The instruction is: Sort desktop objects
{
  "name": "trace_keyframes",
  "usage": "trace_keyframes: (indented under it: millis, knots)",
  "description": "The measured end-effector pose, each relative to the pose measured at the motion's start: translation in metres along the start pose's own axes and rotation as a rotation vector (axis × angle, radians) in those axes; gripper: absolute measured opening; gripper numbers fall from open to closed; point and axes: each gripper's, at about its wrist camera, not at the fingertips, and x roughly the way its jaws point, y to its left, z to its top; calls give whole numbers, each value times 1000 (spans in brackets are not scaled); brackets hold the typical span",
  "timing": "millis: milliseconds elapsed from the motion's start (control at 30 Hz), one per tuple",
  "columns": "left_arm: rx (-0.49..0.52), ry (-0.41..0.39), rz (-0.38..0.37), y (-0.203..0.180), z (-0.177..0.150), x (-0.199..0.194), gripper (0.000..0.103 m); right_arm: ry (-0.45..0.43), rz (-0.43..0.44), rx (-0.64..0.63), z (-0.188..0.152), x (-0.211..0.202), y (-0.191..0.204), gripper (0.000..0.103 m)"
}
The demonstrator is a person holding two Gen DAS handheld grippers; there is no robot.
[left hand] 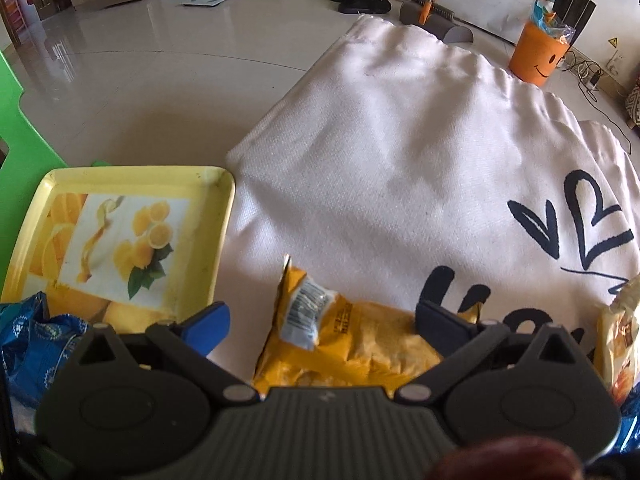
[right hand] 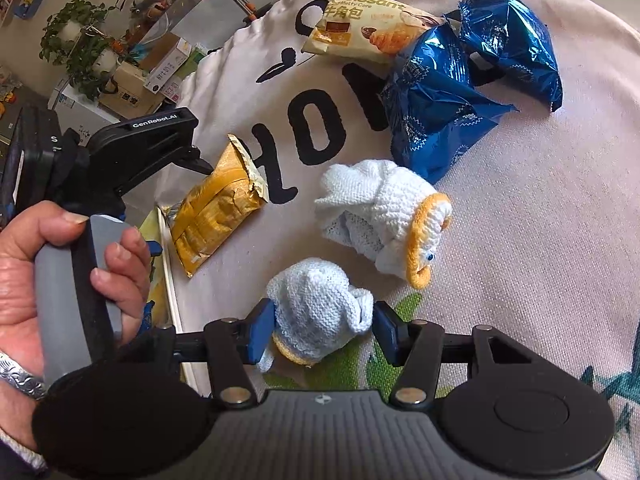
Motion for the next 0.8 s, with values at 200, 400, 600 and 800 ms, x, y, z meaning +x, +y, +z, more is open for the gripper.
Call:
trace_keyframes:
  millis: [200,400,600,800]
  knots:
    - [43,42,-67,-10,-10,0,102,-5,-5,5,0,-1,0,54]
    - [138,61,-145,-24,-18,-14,102,-5,-8,2,-1,-1,1,54]
    - [69,131,-154,-15,-19,-12,102,-2,-8,-4,-1,-1,2,54]
    - [-14,171,-209,-12,-19,1,102,0,-7,-2,-1,-1,1,55]
